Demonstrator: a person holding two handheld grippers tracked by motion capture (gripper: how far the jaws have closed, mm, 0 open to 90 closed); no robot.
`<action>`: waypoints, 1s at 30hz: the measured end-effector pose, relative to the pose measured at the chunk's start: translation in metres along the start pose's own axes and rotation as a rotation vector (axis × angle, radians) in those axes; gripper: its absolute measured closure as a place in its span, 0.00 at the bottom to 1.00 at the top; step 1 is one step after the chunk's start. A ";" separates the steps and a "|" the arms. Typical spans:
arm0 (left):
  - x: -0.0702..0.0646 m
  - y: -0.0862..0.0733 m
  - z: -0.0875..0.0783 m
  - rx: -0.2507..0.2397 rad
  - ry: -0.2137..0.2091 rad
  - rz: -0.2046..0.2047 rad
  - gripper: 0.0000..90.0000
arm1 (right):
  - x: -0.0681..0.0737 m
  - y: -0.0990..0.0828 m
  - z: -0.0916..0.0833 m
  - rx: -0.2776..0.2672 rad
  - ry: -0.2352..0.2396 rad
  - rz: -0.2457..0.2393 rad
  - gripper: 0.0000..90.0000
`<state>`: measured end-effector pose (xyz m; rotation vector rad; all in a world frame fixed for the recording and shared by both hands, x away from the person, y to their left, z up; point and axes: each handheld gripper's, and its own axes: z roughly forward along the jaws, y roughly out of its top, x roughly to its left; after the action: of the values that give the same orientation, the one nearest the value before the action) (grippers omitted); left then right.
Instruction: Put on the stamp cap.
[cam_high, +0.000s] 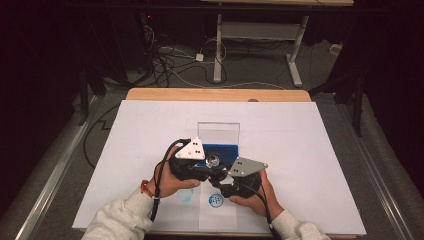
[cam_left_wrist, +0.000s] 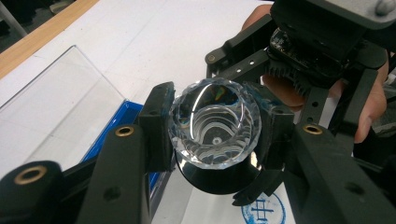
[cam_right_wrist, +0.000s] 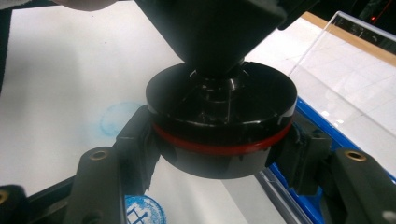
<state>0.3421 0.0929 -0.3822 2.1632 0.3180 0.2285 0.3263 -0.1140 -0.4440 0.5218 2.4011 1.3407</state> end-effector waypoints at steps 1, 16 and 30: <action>0.000 0.000 0.000 0.001 0.000 0.001 0.61 | 0.000 0.000 0.000 0.002 -0.001 0.002 0.43; -0.002 0.001 -0.002 0.000 0.011 0.008 0.61 | 0.002 -0.001 -0.001 -0.011 -0.016 -0.004 0.43; -0.003 0.004 -0.009 -0.029 0.025 0.005 0.61 | 0.005 0.000 0.000 -0.006 -0.057 -0.023 0.41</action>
<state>0.3371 0.0964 -0.3743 2.1341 0.3211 0.2616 0.3214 -0.1117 -0.4443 0.5219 2.3493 1.3053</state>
